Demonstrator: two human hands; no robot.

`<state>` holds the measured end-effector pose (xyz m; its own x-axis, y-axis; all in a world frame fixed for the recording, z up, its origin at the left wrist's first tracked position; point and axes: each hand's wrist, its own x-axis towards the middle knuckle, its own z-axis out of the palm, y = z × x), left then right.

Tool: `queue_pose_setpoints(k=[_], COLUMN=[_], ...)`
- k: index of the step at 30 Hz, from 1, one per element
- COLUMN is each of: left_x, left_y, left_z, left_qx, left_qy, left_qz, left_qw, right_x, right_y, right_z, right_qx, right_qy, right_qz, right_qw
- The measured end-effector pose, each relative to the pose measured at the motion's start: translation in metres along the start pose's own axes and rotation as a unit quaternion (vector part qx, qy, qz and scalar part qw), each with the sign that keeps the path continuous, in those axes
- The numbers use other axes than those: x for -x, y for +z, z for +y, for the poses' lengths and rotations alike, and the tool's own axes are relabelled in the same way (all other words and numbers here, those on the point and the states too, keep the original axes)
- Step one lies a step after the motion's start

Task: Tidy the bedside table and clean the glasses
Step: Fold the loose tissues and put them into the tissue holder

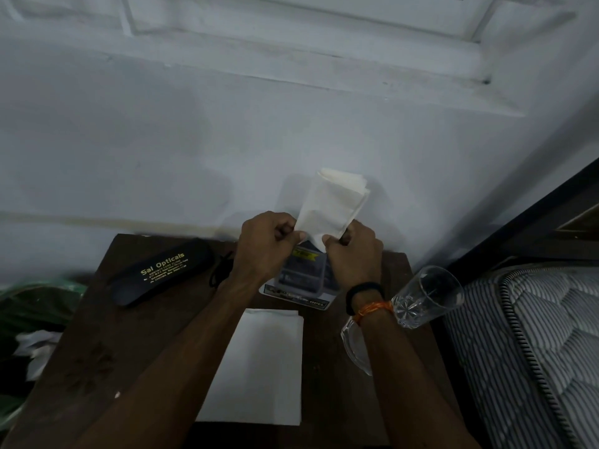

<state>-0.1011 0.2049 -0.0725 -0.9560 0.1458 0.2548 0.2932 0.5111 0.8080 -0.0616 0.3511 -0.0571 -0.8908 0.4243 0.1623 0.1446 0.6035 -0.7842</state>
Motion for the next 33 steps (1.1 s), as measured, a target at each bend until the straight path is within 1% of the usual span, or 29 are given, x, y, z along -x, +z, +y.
queue_pose_setpoints(k=[3, 10, 17, 24, 29, 33], left_x=[0.0, -0.003, -0.001, 0.0, 0.0, -0.001], left_y=[0.001, 0.009, 0.01, 0.008, 0.009, 0.008], left_z=[0.001, -0.012, -0.013, -0.011, -0.01, -0.011], left_qx=[-0.034, -0.088, -0.098, -0.098, -0.104, -0.092], left_qy=[0.013, 0.036, 0.047, 0.045, 0.028, 0.019], left_qz=[0.018, 0.012, 0.014, 0.022, 0.025, 0.024], left_qw=[0.999, 0.995, 0.994, 0.994, 0.994, 0.995], right_x=[0.0, 0.0, 0.001, 0.002, -0.001, -0.008], right_y=[0.002, 0.007, 0.013, 0.013, 0.008, -0.002], right_z=[-0.001, 0.003, 0.005, 0.005, 0.001, -0.003], right_qx=[0.012, 0.056, 0.148, 0.122, 0.126, 0.127], right_qy=[-0.006, -0.021, -0.057, -0.042, -0.048, -0.039], right_qz=[-0.003, -0.009, 0.024, 0.012, -0.009, 0.031], right_qw=[1.0, 0.998, 0.987, 0.992, 0.991, 0.991])
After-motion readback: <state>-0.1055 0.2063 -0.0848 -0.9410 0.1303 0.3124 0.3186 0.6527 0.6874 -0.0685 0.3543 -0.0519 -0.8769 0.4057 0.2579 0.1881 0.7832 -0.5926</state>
